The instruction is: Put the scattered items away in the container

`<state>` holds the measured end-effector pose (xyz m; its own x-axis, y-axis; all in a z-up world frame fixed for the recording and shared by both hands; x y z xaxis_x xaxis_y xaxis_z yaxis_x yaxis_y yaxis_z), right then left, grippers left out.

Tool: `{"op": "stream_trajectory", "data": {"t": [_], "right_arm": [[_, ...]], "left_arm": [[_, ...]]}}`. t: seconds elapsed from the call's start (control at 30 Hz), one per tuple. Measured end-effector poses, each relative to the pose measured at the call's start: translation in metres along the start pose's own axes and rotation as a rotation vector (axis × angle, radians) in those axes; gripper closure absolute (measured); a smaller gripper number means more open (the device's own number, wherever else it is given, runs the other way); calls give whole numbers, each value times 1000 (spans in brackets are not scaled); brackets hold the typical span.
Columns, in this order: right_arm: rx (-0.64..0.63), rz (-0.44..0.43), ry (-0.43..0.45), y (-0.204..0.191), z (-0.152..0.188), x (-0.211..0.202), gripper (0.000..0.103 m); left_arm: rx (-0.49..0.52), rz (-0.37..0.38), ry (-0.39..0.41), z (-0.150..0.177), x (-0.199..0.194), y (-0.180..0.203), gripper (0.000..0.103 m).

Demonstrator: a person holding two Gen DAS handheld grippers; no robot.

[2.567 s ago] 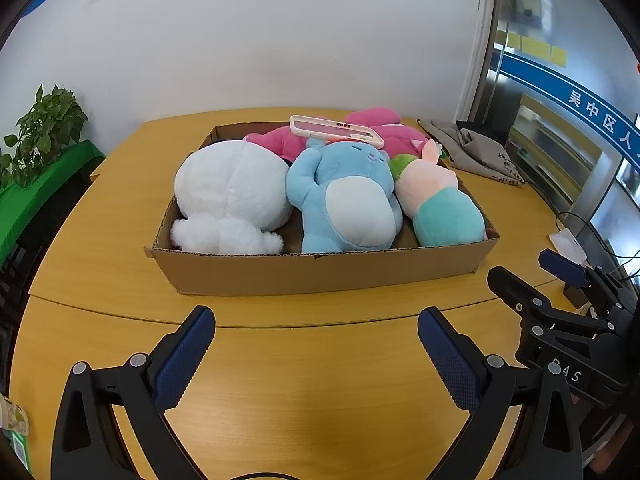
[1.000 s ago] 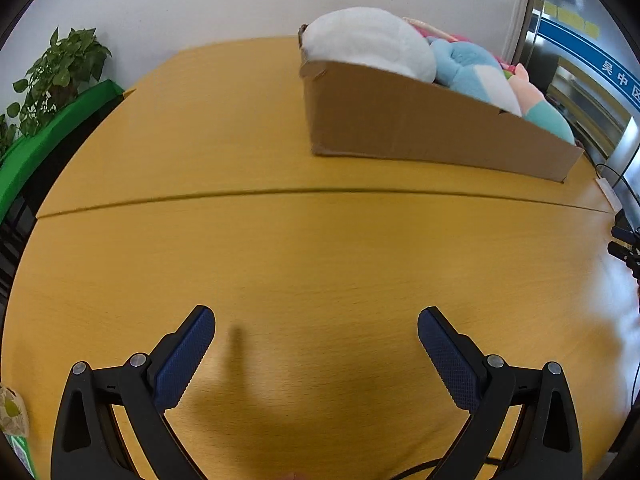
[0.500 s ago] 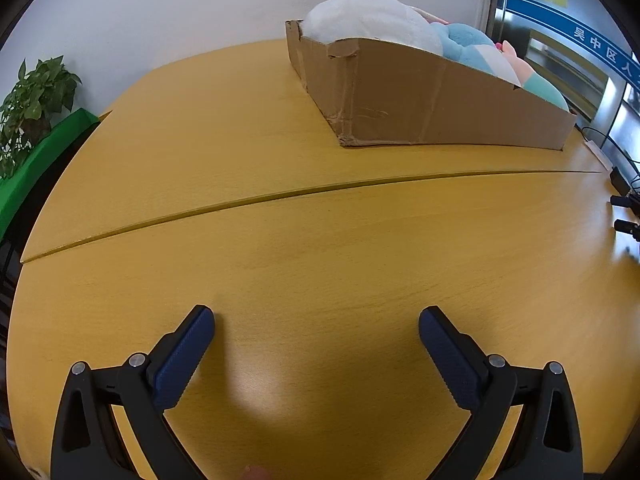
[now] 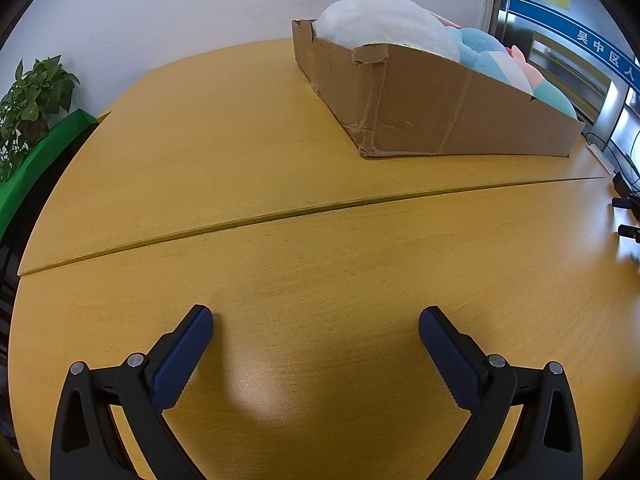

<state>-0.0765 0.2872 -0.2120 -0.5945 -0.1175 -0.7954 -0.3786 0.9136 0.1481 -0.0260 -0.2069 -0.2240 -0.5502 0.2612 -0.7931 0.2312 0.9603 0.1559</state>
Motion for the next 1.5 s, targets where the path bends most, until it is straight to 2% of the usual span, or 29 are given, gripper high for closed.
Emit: {"op": "stream_trajectory", "data": {"t": [0.17, 0.3, 0.63, 0.73, 1.5], "right_arm": [[0, 0, 0, -1, 0, 0, 0], [0, 1, 0, 0, 0, 0, 0], [-1, 1, 0, 0, -1, 0, 0], [1, -1, 0, 0, -1, 1, 0], [-24, -18, 4, 3, 2, 0, 0]], "left_arm": [[1, 0, 1, 3, -1, 0, 0], [0, 1, 8, 21, 1, 19, 0], [8, 5, 4, 25, -2, 21, 0], [8, 8, -1, 8, 0, 9, 0], [8, 8, -2, -4, 3, 5, 0]]}}
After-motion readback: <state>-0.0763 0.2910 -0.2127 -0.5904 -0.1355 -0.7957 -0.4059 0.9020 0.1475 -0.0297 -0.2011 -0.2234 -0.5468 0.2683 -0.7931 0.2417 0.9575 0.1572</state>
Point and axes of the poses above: each gripper's, at about its wrist camera, not at the fingertips, and x roughly the way its jaws point, y to its right, z to its underside, the point moved 8 cm from there along x, roughly the way its jaws point, and after that the axes turned 10 degrees about z, right-handed, at the moved point
